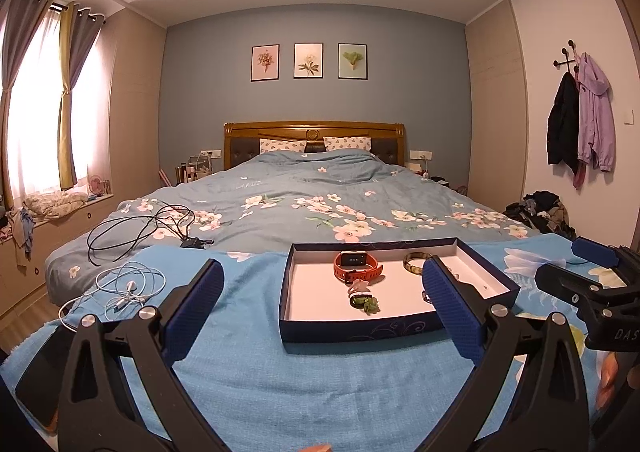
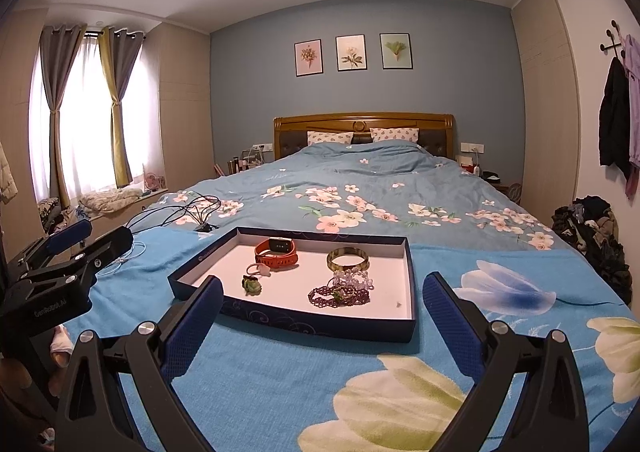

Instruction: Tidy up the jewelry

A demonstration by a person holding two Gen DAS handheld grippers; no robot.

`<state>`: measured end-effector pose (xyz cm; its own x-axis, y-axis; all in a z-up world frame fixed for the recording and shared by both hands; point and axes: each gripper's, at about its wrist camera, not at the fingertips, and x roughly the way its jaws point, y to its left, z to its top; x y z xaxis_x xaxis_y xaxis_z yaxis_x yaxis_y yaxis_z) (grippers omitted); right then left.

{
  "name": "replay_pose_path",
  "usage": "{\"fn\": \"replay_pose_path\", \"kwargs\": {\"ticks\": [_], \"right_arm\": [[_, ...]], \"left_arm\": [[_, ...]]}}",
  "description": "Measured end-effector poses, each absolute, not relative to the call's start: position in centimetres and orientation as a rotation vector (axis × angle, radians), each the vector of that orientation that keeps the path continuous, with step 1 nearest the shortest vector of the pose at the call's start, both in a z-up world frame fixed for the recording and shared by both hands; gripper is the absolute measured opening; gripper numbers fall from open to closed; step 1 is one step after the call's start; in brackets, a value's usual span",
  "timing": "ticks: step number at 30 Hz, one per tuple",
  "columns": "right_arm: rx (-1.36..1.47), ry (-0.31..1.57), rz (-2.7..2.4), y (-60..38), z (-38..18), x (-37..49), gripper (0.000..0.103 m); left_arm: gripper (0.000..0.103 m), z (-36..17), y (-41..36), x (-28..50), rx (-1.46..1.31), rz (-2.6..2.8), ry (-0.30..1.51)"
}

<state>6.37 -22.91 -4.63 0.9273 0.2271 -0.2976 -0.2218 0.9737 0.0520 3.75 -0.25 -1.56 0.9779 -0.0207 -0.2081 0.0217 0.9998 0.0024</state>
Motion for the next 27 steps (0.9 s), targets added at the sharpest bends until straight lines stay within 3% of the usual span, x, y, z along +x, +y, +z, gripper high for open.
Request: {"fn": "replay_pose_path", "kwargs": {"ticks": [27], "right_arm": [[0.02, 0.299, 0.229, -22.87, -4.4, 6.69, 0.097]], "left_arm": [[0.097, -1.65, -0.67, 3.62, 0.057, 0.028, 0.166]]}}
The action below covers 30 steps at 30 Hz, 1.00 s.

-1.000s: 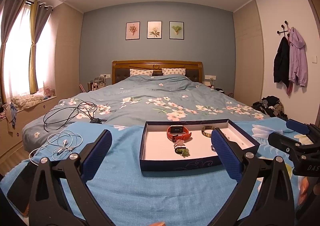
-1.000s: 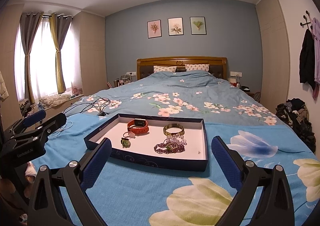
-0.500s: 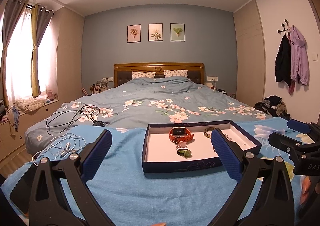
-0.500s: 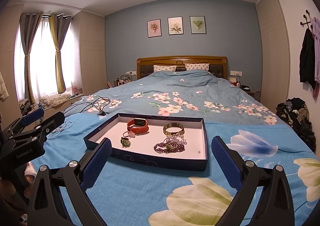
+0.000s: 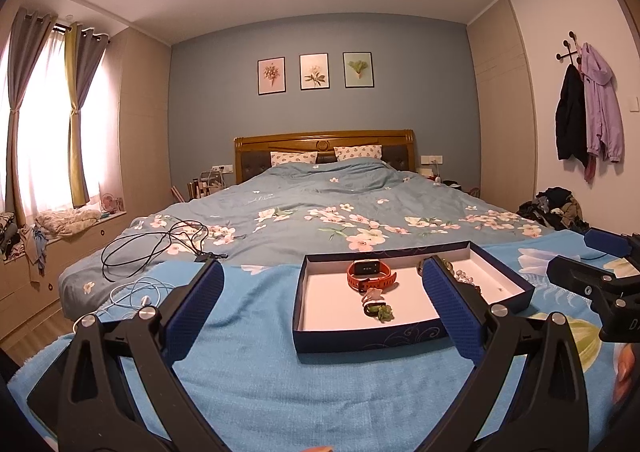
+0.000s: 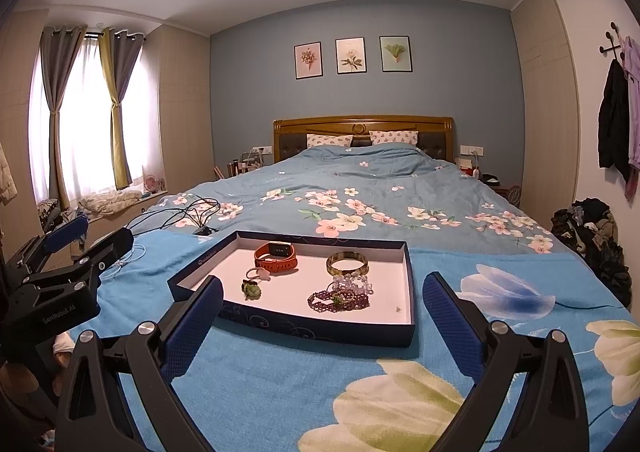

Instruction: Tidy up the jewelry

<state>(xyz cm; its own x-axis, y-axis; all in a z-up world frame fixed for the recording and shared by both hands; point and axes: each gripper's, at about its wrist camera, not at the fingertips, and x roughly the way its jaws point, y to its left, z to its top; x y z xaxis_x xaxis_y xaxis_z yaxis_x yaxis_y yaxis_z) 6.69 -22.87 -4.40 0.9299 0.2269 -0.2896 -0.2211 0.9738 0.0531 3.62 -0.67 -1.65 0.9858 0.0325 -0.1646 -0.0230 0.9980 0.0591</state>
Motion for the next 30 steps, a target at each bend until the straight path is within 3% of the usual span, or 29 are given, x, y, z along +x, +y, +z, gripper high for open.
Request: {"fn": "replay_pose_path", "kwargs": {"ticks": [30], "right_arm": [[0.021, 0.307, 0.228, -22.92, -4.5, 6.75, 0.097]], "left_arm": [[0.097, -2.35, -0.77, 4.35, 0.06, 0.022, 0.181]]}}
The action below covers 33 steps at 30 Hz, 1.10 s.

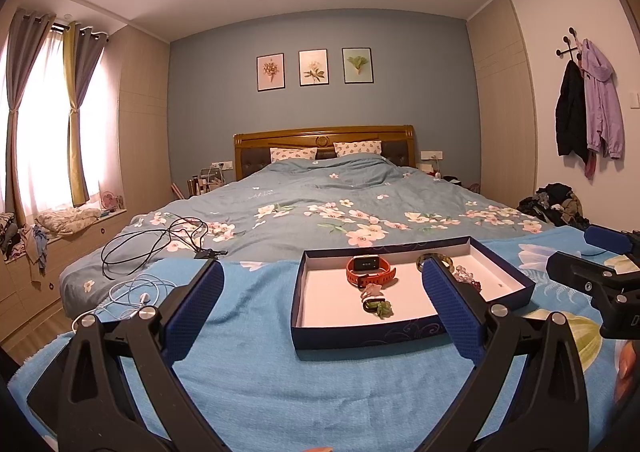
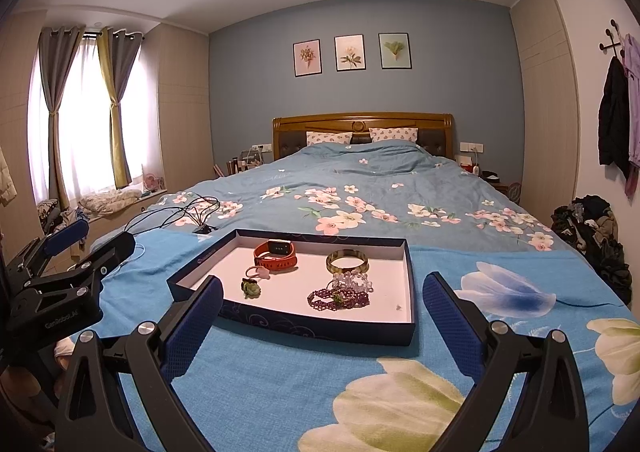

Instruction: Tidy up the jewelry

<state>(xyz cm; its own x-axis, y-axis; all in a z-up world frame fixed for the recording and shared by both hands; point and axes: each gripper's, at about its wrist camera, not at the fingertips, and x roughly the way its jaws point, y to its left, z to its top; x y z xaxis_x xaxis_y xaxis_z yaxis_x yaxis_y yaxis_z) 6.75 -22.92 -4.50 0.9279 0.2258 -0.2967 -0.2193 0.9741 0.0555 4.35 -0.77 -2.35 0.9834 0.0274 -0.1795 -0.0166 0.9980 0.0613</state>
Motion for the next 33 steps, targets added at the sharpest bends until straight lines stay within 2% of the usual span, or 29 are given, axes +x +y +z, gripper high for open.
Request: {"fn": "replay_pose_path", "kwargs": {"ticks": [33], "right_arm": [[0.023, 0.305, 0.23, -23.12, -4.59, 6.73, 0.097]], "left_arm": [[0.097, -2.62, -1.0, 4.57, 0.058, 0.007, 0.189]]}}
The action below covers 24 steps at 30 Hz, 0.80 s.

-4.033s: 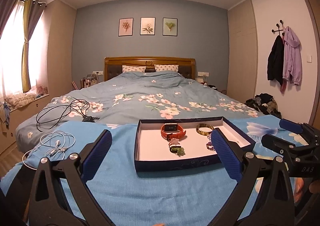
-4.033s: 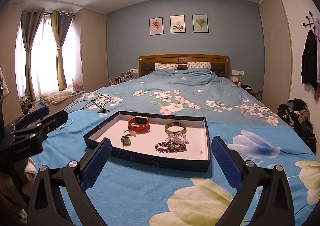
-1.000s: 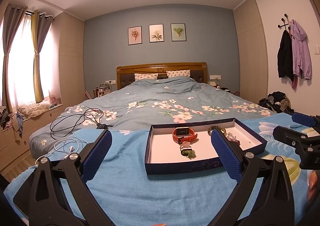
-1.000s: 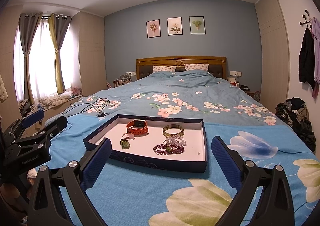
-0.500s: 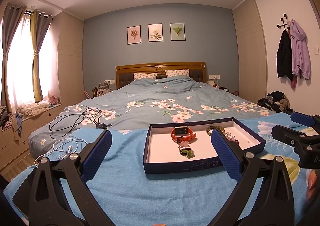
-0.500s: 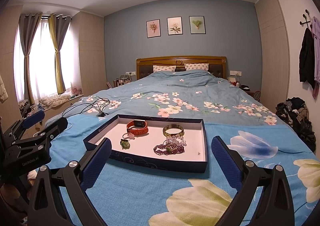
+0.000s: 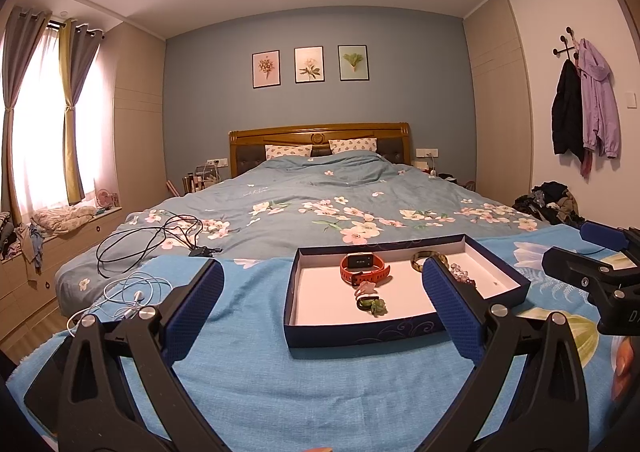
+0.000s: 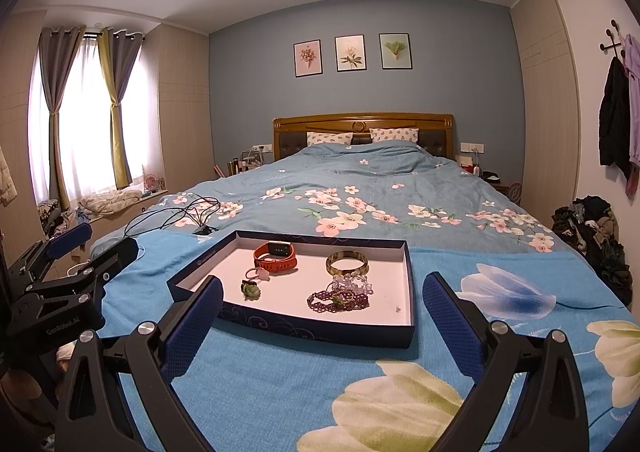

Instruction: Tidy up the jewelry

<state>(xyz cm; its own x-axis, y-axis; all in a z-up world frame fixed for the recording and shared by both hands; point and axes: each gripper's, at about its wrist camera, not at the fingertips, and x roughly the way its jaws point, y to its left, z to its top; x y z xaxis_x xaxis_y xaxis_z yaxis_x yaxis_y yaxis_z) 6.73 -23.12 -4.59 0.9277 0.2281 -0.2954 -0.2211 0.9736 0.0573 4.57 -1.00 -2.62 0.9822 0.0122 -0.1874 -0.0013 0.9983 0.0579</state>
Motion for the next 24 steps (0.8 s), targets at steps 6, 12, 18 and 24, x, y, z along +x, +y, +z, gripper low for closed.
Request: {"fn": "replay_pose_path", "kwargs": {"ticks": [6, 12, 18, 24], "right_arm": [[0.022, 0.306, 0.229, -23.09, -4.61, 6.72, 0.097], [0.023, 0.307, 0.23, -23.11, -4.62, 6.75, 0.097], [0.022, 0.31, 0.23, -23.02, -4.56, 6.74, 0.097], [0.024, 0.309, 0.231, -23.07, -4.51, 6.78, 0.097]], "left_arm": [[0.097, -2.61, -1.0, 4.58, 0.057, 0.005, 0.19], [0.097, -2.78, -1.06, 4.73, 0.046, -0.004, 0.195], [0.097, -2.83, -1.08, 4.86, 0.046, -0.004, 0.196], [0.097, -2.71, -1.0, 4.84, 0.045, -0.003, 0.196]]}}
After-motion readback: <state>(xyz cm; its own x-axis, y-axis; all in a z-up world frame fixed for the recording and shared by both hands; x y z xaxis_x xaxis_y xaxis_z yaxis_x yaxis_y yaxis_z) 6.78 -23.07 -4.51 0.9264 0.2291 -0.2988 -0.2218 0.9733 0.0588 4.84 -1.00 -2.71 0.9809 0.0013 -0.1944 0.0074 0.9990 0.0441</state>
